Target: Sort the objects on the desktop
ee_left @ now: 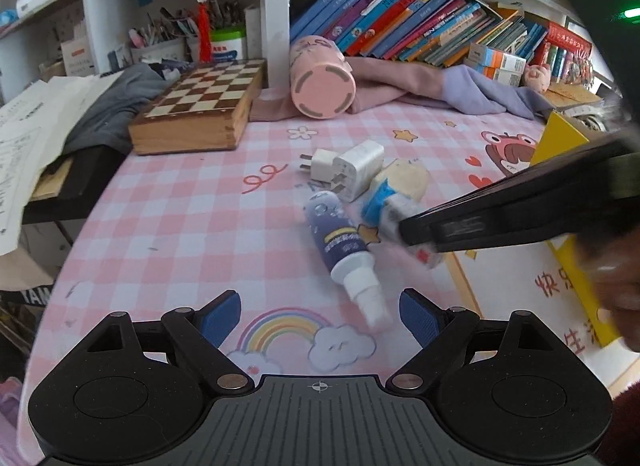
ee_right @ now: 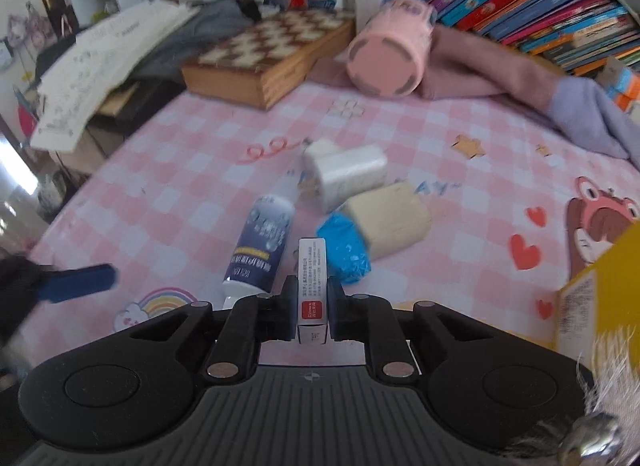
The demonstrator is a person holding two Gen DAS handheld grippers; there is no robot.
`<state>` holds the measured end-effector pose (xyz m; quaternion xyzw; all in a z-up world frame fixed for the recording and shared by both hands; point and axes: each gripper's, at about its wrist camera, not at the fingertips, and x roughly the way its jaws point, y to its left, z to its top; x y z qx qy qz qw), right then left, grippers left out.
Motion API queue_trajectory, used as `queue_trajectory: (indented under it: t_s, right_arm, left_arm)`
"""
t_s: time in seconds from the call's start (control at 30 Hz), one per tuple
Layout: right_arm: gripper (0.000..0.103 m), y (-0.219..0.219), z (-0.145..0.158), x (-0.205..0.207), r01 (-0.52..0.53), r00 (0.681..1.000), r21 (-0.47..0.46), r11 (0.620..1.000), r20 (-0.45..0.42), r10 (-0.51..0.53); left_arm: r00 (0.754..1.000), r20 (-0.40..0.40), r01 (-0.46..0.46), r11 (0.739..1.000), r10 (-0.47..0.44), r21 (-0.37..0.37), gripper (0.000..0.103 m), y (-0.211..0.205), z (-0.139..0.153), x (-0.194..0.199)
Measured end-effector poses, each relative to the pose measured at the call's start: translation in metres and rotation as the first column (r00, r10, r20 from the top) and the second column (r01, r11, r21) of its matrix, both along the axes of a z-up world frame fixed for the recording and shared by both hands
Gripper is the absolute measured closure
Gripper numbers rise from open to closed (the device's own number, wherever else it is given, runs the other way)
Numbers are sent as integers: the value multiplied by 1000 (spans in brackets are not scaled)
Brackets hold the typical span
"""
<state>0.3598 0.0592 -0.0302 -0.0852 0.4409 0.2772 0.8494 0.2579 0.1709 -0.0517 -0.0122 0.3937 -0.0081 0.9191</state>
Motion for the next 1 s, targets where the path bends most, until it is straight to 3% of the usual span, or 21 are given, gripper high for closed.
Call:
queue_trajectory:
  t_s: [0.13, 0.3, 0.43, 0.5, 0.63, 0.77, 1.0]
  right_arm:
    - [90, -22, 15, -7, 61, 998, 16, 998, 18, -61]
    - [90, -42, 18, -13, 130, 991, 16, 991, 5, -130]
    - [90, -51, 18, -17, 156, 988, 13, 988, 12, -156]
    - [90, -55, 18, -18, 167, 986, 16, 986, 12, -167]
    - [90, -58, 17, -18, 175, 985, 22, 984, 6, -175]
    - [90, -59, 18, -21, 170, 985, 26, 985, 11, -170]
    - [90, -58, 23, -29, 158, 987, 46, 986, 27, -159]
  left_arm:
    - [1000, 17, 21, 999, -21, -27, 16, -3, -4, 19]
    - [1000, -12, 17, 999, -17, -47, 39, -3, -14, 50]
    - [999, -40, -3, 998, 1, -56, 47, -4, -21, 64]
    - [998, -60, -4, 999, 1, -44, 58, -5, -24, 70]
    - [997, -77, 11, 1000, -12, -13, 60, -11, -30, 74]
    - [997, -80, 10, 1000, -12, -23, 72, -10, -28, 70]
    - [998, -53, -21, 998, 18, -58, 72, -2, -12, 48]
